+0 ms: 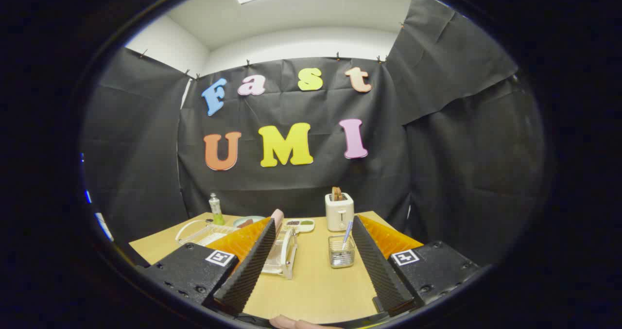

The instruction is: Take the plate from the dish rack, then take the spoon from the basket and place it into the plate.

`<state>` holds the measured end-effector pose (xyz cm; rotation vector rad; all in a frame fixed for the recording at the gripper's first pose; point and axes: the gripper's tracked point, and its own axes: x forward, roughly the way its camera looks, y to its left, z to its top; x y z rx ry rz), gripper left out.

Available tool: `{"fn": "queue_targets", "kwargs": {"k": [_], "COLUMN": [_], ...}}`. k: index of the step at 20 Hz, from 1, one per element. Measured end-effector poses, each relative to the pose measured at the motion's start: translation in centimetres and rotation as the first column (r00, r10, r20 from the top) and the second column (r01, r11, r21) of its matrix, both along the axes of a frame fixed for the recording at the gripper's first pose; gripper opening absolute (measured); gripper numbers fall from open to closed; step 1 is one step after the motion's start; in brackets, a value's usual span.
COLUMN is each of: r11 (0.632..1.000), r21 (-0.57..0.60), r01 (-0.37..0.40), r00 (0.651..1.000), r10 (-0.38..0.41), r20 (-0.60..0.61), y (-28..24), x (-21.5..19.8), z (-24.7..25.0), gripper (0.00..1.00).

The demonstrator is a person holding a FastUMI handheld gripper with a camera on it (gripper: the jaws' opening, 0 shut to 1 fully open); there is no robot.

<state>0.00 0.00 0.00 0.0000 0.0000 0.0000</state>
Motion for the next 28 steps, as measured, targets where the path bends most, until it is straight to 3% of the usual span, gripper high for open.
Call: {"fn": "queue_targets", "kwargs": {"k": [9,14,18,25,28], "r11": [0.999,0.999,0.999,0.987,0.983], "r21": [-0.019,-0.038,-0.025,-0.093,-0.131], "r01": [0.026,0.013,-0.035,-0.135,-0.128], "r00": [0.998,0.996,0.987,0.920,0.871], "r10": [-0.027,-0.016,0.030,0.090,0.048], "r20": [-0.063,-0.093,-0.156,-0.382,-0.488], "y": [1.8,3.2,5.7,10.6,11.3], "x": [2.2,3.8,7.4,18.1,22.8], "z": [-3.0,-3.8,-3.4,-2.7,-2.6], "gripper": [1.00,1.00,1.00,1.00,1.00]}}
